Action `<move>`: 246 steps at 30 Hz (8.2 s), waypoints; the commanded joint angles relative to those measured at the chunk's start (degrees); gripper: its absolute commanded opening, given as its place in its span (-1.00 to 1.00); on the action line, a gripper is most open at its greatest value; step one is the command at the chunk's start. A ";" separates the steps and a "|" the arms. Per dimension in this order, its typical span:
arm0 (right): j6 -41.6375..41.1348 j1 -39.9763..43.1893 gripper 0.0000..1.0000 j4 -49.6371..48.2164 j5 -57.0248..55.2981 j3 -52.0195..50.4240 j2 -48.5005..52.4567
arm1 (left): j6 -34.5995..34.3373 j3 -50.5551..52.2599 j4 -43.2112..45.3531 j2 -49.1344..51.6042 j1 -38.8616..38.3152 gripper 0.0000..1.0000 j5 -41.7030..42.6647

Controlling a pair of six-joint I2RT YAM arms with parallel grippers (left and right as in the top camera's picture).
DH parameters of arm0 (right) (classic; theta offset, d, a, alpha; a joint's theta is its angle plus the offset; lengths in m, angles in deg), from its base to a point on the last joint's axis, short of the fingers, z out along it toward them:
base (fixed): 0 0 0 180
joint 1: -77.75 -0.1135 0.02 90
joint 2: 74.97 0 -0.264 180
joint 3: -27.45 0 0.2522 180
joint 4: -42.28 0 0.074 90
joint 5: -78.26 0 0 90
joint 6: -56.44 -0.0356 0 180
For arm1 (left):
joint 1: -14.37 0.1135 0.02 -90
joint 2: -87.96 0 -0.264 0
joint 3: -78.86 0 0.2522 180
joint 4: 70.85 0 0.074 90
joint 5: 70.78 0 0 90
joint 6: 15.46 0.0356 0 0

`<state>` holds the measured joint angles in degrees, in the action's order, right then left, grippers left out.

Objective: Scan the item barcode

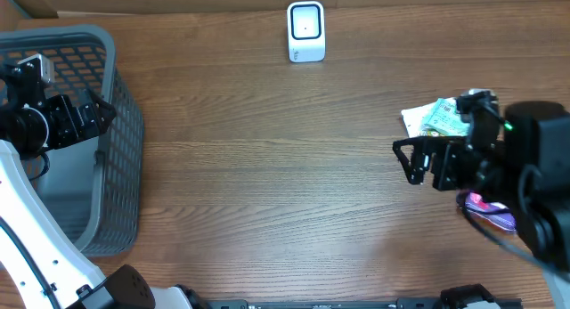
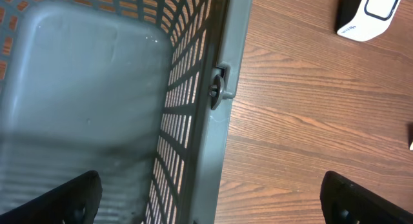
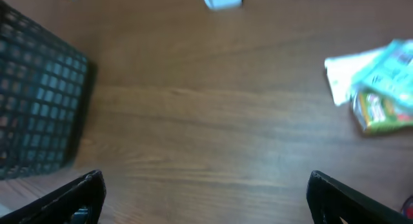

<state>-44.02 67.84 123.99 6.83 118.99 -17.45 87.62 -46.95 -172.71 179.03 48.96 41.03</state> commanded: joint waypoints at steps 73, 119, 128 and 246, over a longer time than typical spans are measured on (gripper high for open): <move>9.01 5.16 1.00 -63.52 -14.23 -77.33 -57.35 | 0.20 -0.13 0.07 0.44 0.11 0.99 0.04; 9.01 5.16 1.00 -63.52 -14.23 -77.33 -57.35 | 0.20 3.02 0.00 -30.12 -25.62 0.99 0.07; 9.01 5.16 1.00 -63.52 -14.23 -77.33 -57.35 | 0.26 27.98 13.05 -44.85 -26.36 0.99 0.07; 9.01 5.01 1.00 -63.52 -14.23 -77.33 -57.35 | 3.21 111.78 84.89 -90.84 -33.07 0.99 -9.99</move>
<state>-35.22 72.84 60.69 -6.88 42.27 -74.13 91.42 64.63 -87.75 88.83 16.15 31.95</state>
